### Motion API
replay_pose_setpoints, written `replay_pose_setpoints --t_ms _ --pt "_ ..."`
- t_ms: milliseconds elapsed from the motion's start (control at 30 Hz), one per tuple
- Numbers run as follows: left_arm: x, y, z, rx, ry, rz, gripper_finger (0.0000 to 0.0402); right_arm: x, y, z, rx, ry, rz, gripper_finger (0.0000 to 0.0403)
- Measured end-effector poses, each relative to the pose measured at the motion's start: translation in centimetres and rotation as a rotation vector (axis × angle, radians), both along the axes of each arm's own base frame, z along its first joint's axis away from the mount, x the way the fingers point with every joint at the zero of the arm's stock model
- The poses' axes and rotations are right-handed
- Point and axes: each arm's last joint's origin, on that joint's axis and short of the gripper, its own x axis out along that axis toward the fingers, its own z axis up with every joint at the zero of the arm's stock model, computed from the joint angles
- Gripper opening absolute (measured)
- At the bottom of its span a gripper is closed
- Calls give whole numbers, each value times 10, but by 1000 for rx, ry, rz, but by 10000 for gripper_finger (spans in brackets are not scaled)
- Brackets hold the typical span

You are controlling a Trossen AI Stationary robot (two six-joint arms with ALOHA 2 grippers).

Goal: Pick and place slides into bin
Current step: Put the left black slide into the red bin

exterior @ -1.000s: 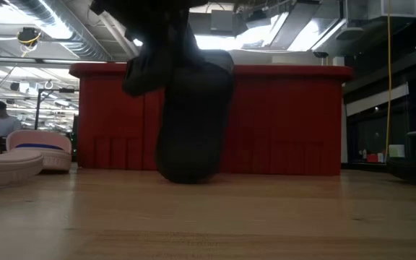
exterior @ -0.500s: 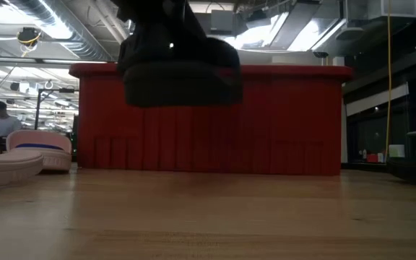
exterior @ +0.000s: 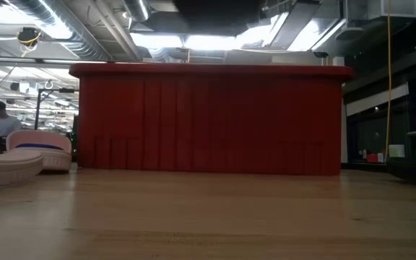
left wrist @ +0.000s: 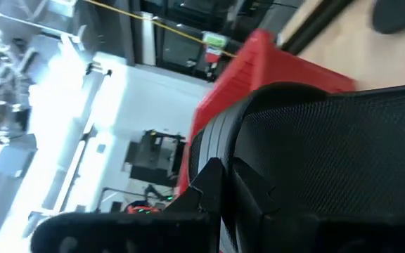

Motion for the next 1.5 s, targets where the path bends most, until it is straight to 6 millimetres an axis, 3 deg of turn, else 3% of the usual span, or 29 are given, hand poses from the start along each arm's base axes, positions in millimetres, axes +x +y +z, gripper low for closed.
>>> replay_pose_setpoints --t_ms 333,567,733,1000,1233,1400,1500 --pt "2 8 63 16 -8 33 7 13 -16 18 -73 7 -8 0" --pt "-22 42 103 -91 -101 15 6 17 -30 41 -156 53 18 0" --pt "-41 72 120 -172 -141 18 6 13 -47 62 -207 100 7 0" --pt "-61 122 120 -161 -62 153 6 17 -92 73 -190 181 -127 0" --pt "-80 174 105 -226 -51 364 5 27 -131 60 -154 204 -265 0" --pt "-93 189 94 -70 -80 456 5 31 -160 50 -111 141 -346 0" --pt "-104 196 90 -62 -96 480 5 32 -174 46 -67 78 -335 0"
